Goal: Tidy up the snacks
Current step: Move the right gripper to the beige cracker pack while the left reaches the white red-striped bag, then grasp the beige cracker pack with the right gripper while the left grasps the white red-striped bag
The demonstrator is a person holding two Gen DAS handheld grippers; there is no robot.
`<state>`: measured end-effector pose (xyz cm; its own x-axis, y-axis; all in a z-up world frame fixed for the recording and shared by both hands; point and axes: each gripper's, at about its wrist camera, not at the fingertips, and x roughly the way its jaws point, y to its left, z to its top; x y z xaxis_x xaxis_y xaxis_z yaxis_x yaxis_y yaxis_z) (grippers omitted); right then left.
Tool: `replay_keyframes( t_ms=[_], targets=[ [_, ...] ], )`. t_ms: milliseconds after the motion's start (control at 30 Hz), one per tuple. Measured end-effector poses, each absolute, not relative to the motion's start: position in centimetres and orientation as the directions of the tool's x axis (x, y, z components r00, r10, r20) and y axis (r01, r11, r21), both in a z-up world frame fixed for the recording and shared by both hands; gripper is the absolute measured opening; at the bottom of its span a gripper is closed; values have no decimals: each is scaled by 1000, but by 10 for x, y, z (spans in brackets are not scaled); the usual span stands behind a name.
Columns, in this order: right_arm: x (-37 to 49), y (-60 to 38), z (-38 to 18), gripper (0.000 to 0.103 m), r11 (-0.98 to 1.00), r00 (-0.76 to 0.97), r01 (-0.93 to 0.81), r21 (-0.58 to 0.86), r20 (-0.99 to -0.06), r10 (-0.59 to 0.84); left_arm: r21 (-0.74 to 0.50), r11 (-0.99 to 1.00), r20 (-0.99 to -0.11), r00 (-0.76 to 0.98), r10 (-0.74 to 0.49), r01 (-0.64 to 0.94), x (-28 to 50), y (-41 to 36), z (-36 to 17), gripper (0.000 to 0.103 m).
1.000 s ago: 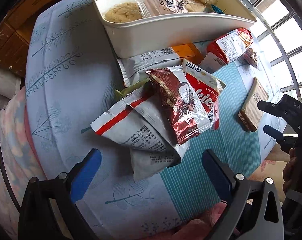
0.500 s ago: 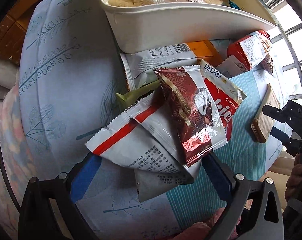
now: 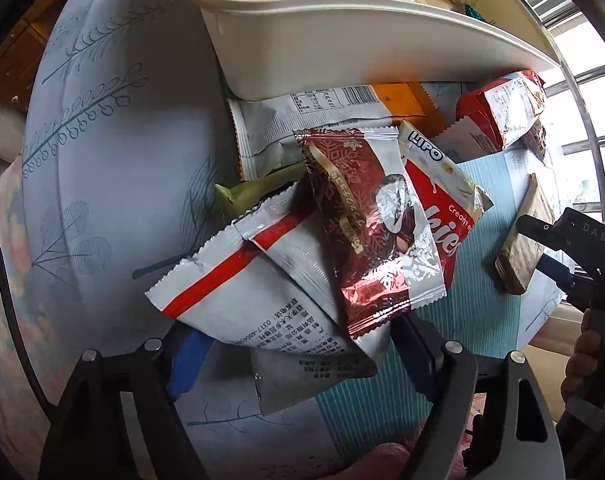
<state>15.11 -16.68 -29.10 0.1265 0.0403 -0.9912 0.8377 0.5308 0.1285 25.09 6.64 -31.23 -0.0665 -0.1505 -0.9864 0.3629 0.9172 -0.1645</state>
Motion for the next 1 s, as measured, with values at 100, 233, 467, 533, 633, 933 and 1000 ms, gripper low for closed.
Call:
replay_keyframes(
  t_ms=[100, 233, 467, 533, 633, 933, 1000],
  targets=[
    [153, -166, -288, 57, 542, 126, 831, 126, -991, 36, -168, 917, -986, -67, -155, 360, 249, 68, -311, 75],
    [152, -164, -287, 56, 543, 134, 829, 134, -990, 41, -165, 916, -986, -64, -152, 366, 245, 71, -305, 73],
    [133, -163, -285, 56, 542, 136, 828, 144, -989, 56, -163, 917, -987, -76, -145, 364, 239, 77, -303, 72],
    [131, -161, -285, 56, 541, 136, 828, 148, -989, 61, -159, 920, -987, -74, -142, 359, 238, 81, -301, 71],
    [127, -159, -284, 56, 543, 141, 825, 154, -988, 67, -168, 921, -986, -71, -152, 352, 233, 89, -299, 71],
    [108, -147, -273, 21, 565, 210, 796, 219, -974, 83, -216, 912, -976, -50, -212, 349, 216, 109, -281, 71],
    [101, -144, -272, 18, 565, 216, 794, 226, -973, 85, -222, 910, -974, -38, -224, 351, 210, 113, -273, 71]
  ],
)
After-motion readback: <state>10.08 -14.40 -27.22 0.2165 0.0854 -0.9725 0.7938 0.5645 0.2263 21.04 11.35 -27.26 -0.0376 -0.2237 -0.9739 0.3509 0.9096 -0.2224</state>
